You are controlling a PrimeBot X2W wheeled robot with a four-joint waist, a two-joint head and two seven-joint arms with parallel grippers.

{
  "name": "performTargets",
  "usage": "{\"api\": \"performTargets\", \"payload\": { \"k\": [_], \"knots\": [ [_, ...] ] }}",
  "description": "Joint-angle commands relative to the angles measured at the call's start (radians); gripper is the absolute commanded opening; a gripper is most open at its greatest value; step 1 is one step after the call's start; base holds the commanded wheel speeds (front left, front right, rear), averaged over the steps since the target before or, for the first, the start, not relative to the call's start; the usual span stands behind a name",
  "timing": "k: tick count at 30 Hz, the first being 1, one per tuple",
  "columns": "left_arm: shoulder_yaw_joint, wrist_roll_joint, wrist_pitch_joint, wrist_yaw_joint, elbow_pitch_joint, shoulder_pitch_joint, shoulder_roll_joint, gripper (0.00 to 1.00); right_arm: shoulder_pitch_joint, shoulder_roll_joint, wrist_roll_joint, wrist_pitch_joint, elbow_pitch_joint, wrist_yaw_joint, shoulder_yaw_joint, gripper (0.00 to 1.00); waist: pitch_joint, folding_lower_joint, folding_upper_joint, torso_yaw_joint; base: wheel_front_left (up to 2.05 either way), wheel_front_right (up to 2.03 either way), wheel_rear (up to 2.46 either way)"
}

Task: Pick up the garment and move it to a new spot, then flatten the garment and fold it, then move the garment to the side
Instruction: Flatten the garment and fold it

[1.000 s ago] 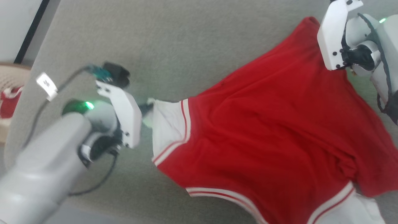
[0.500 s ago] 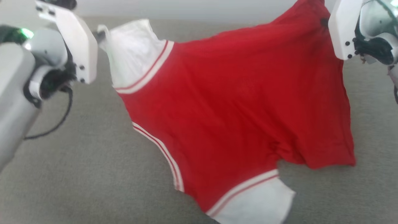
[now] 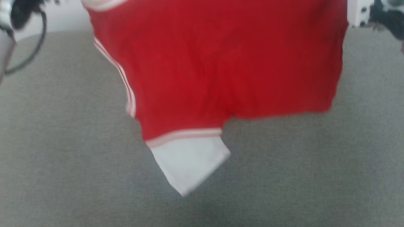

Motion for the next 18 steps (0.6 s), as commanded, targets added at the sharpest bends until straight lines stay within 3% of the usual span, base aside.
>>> {"api": "performTargets", "payload": {
  "k": [1,5,6,13,15,18],
  "knots": [
    [0.011,0.036,-0.062,0.0,0.048,-0.062,-0.013,0.0,-0.039,0.025,-0.031,-0.059,0.051,0.0,-0.027,0.0,0.045,0.0,0.0,-0.021,0.0,0.0,0.0],
    [0.009,0.11,-0.202,-0.013,0.144,-0.189,-0.035,0.0,-0.132,0.075,-0.12,-0.225,0.157,0.0,-0.084,0.0,0.113,0.0,0.0,-0.04,0.0,0.0,0.0],
    [0.009,0.11,-0.202,-0.013,0.144,-0.189,-0.035,0.0,-0.132,0.075,-0.12,-0.225,0.157,0.0,-0.084,0.0,0.113,0.0,0.0,-0.04,0.0,0.0,0.0],
    [0.018,0.207,-0.47,-0.012,0.273,-0.404,-0.068,0.0,-0.293,0.133,-0.297,-0.539,0.333,0.0,-0.178,0.0,0.219,0.0,0.0,-0.057,0.0,0.0,0.0],
    [0.009,0.24,-0.569,-0.015,0.292,-0.447,-0.076,0.0,-0.324,0.151,-0.338,-0.607,0.38,0.0,-0.2,0.0,0.242,0.0,0.0,-0.054,0.0,0.0,0.0],
    [0.009,0.251,-0.629,-0.043,0.324,-0.453,-0.106,0.0,-0.327,0.184,-0.386,-0.644,0.429,0.0,-0.216,0.0,0.264,0.0,0.0,-0.043,0.0,0.0,0.0]
  ]
}}
